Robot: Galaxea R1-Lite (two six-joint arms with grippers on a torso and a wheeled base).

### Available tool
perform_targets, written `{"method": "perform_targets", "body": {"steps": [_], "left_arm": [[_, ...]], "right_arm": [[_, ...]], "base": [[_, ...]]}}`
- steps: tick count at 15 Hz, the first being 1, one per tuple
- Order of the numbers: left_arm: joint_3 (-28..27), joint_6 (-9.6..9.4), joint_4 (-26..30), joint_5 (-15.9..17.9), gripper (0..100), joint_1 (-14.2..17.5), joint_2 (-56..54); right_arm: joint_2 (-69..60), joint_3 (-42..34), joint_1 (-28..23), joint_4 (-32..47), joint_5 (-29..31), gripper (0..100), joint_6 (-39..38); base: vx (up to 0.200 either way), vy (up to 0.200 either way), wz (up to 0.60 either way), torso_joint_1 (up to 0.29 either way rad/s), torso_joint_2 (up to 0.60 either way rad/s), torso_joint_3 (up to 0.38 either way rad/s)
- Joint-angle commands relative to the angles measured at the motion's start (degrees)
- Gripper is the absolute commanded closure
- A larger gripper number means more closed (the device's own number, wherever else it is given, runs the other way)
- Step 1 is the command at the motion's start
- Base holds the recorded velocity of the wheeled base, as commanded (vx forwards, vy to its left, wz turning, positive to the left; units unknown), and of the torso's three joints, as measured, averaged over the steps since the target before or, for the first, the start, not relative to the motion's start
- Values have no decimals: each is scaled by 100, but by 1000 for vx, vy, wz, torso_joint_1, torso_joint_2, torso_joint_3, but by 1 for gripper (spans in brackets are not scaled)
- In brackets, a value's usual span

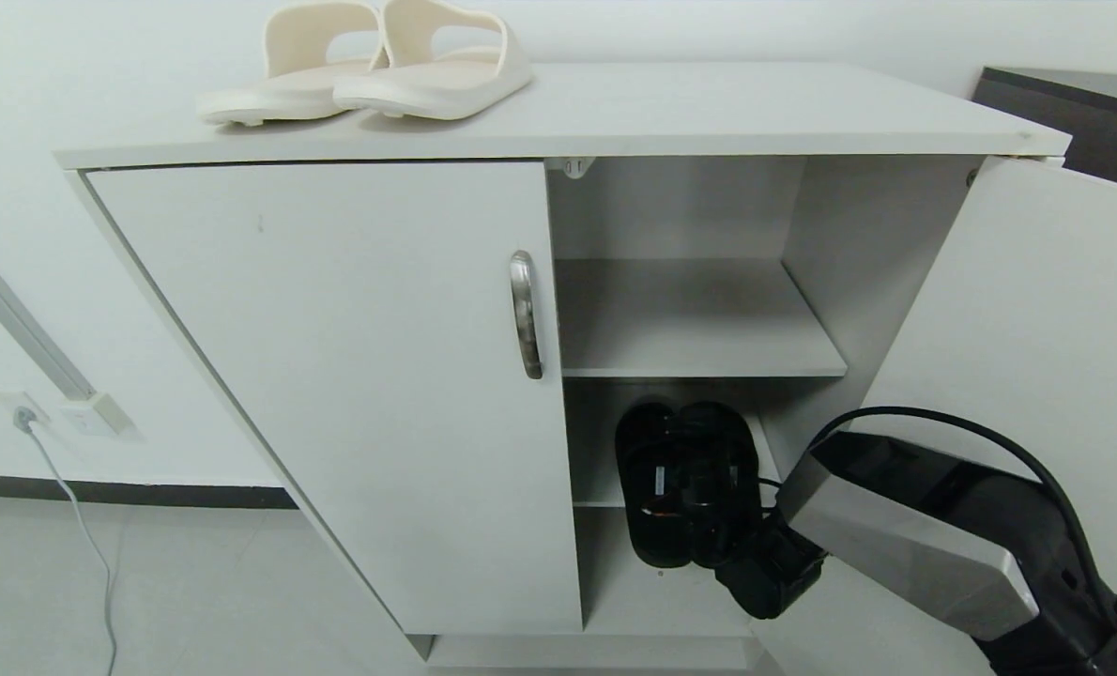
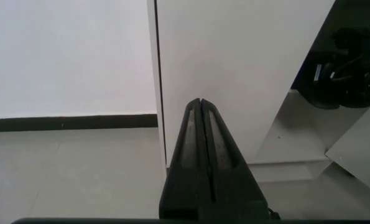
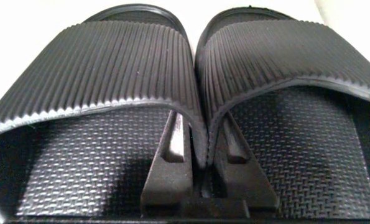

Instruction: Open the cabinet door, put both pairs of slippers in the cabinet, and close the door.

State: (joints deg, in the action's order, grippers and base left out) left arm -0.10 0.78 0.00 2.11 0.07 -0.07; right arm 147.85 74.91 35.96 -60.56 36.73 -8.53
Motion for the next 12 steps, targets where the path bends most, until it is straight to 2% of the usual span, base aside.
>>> {"method": "perform_targets", "body": {"steps": [1, 3, 6, 12], "left_arm": [[1, 1, 0, 0, 100, 1, 7], [1, 1, 0, 0, 100, 1, 7], [1, 1, 0, 0, 100, 1, 7], [1, 1, 0, -9, 100, 1, 7]], "right_arm": [[25, 305, -28, 97, -8, 100, 1], [78, 894, -151, 625, -17, 100, -8], [262, 1465, -239, 976, -17, 100, -8], [605, 1904, -318, 1134, -26, 100, -8]], "base": [[0, 0, 0, 0, 0, 0], [0, 0, 0, 0, 0, 0], [0, 0, 0, 0, 0, 0], [0, 0, 0, 0, 0, 0]]}}
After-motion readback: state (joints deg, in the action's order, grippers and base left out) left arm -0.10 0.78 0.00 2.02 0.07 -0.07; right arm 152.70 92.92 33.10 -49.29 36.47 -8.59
